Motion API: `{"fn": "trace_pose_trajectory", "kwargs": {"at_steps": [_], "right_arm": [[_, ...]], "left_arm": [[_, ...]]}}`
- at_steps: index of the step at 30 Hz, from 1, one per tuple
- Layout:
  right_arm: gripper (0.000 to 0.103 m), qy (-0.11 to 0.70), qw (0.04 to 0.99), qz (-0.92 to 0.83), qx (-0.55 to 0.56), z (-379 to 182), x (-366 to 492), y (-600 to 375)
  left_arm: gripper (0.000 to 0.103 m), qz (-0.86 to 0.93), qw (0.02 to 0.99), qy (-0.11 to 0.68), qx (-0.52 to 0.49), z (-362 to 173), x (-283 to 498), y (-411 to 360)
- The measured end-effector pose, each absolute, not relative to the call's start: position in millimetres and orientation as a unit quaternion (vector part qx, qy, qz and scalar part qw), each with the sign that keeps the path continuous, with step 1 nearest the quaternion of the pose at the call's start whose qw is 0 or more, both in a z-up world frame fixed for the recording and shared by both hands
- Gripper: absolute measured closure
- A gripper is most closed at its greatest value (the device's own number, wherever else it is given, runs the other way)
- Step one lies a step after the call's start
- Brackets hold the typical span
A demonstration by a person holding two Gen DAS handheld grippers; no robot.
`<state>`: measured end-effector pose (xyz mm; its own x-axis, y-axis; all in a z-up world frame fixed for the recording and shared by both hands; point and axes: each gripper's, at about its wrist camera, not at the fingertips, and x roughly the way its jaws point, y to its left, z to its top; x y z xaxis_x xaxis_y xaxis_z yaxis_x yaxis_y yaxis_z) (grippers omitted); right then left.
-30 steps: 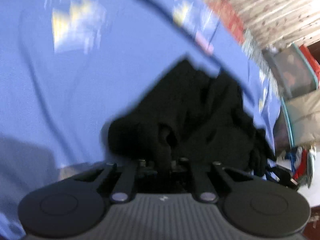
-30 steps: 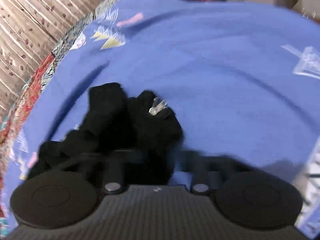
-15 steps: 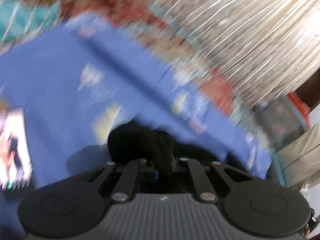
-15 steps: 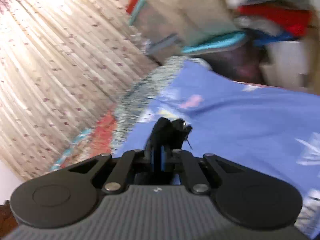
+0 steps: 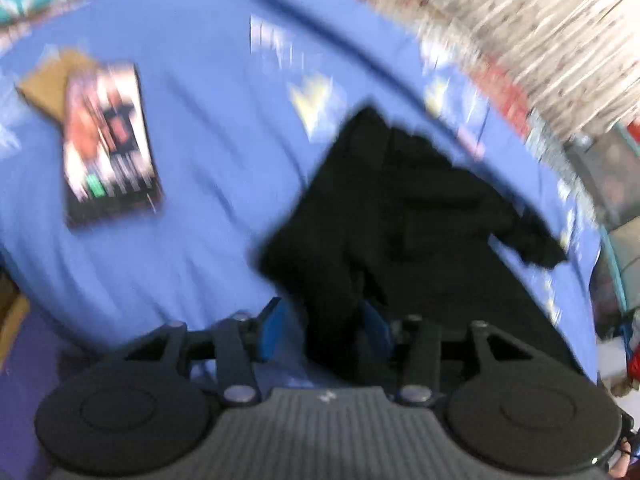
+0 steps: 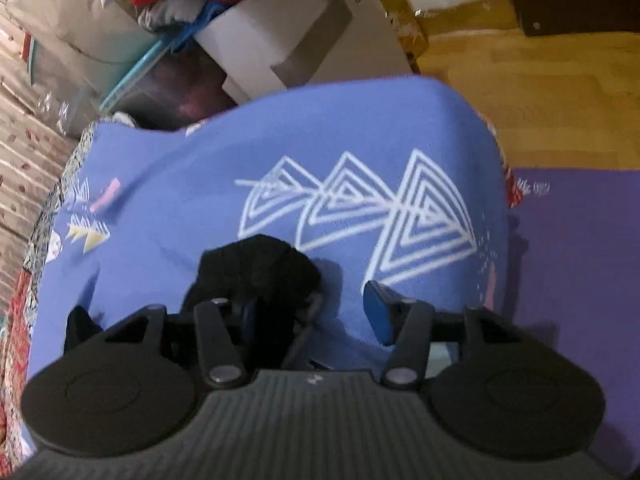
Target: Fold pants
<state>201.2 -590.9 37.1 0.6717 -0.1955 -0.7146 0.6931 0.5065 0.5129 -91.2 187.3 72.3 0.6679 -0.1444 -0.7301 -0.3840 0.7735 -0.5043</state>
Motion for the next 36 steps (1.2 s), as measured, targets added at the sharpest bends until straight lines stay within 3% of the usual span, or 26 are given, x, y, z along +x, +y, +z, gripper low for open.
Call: {"fn": "trace_pose_trajectory", "kwargs": {"at_steps": [4, 7, 10, 13, 17, 23, 26, 27, 28, 32, 34, 35, 36], "right_arm": [[0.039, 0.338, 0.821, -0.267, 0.376, 32, 215, -593], [0.037, 0.391, 0.837, -0.25, 0.289, 16, 205, -590], [0.025, 0.4, 0.848, -0.251, 0.242, 12, 183, -592], [0.027, 0.394, 0.852, -0.26, 0.226, 20, 153, -595], [0.038, 0.321, 0.871, -0.328, 0.177, 62, 115, -579], [0.038, 0.29, 0.939, -0.15, 0.111, 128, 217, -500], [0.037, 0.312, 0.948, -0.023, 0.065, 135, 307, -422], [0.035, 0.322, 0.945, 0.009, 0.058, 130, 337, -397], [0.032, 0.334, 0.94, 0.033, 0.054, 122, 370, -371], [0.031, 0.392, 0.914, 0.034, 0.095, 80, 473, -314], [0.032, 0.421, 0.894, 0.03, 0.153, 52, 509, -307], [0.033, 0.441, 0.881, 0.032, 0.17, 38, 523, -302], [0.042, 0.461, 0.871, 0.027, 0.168, 25, 532, -296]], "left_arm": [[0.055, 0.108, 0.876, 0.341, -0.325, 104, -101, 220], [0.054, 0.113, 0.886, 0.34, -0.293, 122, -59, 226], [0.042, 0.095, 0.903, 0.341, -0.244, 125, -5, 220], [0.032, 0.072, 0.912, 0.35, -0.199, 114, 58, 207], [0.028, 0.035, 0.915, 0.374, -0.15, 86, 139, 179], [0.013, 0.022, 0.907, 0.409, -0.1, 35, 215, 149], [0.014, 0.018, 0.902, 0.418, -0.106, 18, 228, 142], [0.018, 0.026, 0.903, 0.416, -0.102, 16, 229, 139], [0.029, 0.036, 0.905, 0.414, -0.094, 14, 229, 136], [0.059, 0.054, 0.902, 0.417, -0.096, 21, 224, 142], [0.094, 0.05, 0.906, 0.408, -0.096, 33, 219, 145], [0.094, 0.062, 0.912, 0.398, -0.083, 43, 216, 145], [0.094, 0.073, 0.916, 0.388, -0.075, 51, 211, 145]]}}
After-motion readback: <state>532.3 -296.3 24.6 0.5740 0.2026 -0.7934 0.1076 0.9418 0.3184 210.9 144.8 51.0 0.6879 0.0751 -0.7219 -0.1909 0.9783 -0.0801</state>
